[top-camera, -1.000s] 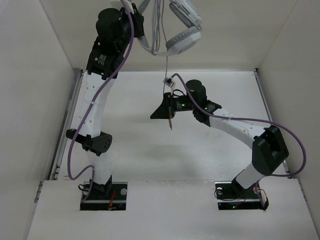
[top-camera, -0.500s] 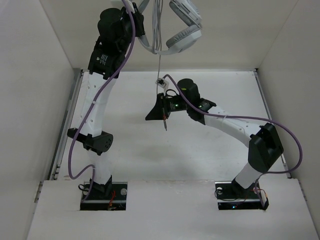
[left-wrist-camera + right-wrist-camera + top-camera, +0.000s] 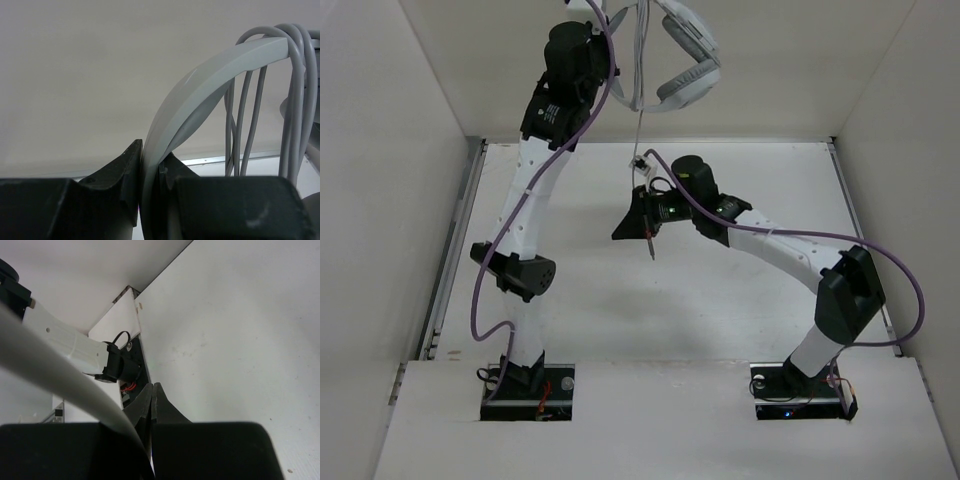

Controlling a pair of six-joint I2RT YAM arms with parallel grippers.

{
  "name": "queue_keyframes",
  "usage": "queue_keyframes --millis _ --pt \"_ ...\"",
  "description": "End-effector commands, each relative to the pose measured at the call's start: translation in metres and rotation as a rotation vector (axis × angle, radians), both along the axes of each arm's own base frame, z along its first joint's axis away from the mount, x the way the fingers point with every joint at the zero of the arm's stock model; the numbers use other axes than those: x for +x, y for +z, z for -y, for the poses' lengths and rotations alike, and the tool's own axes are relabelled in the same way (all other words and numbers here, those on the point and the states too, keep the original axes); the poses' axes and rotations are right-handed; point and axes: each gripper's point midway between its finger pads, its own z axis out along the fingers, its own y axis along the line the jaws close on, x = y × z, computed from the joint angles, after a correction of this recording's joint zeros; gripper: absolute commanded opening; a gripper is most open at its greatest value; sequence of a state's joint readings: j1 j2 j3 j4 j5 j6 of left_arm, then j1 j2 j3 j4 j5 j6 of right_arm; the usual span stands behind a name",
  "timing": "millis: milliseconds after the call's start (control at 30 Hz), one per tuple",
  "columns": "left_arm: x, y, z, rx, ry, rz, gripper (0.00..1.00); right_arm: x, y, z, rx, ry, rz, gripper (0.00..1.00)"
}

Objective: Wrap the headphones

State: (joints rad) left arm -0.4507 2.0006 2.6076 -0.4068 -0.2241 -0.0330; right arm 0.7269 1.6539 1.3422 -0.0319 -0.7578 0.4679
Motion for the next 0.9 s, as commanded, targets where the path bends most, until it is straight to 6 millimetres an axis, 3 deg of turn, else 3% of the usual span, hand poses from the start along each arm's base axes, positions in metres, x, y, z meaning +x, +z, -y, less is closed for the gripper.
queue_keyframes --millis 0,300,667,867 --pt "-0.022 0.073 -0.008 -0.097 0.037 0.219 0.01 0.006 0.018 -0.005 0.017 0.002 0.062 0.02" --pt "0.006 0.027 -0.02 0.077 0.166 0.169 0.01 0.016 0.048 0.01 -0.055 -0.04 0.242 0.03" --pt "0.015 -0.025 -0.032 0.241 0.221 0.091 0.01 0.052 0.069 0.061 -0.287 -0.14 0.528 0.05" --pt "0.02 -0.041 -0.037 0.263 0.229 0.061 0.01 0.066 0.093 0.075 -0.358 -0.173 0.683 0.05"
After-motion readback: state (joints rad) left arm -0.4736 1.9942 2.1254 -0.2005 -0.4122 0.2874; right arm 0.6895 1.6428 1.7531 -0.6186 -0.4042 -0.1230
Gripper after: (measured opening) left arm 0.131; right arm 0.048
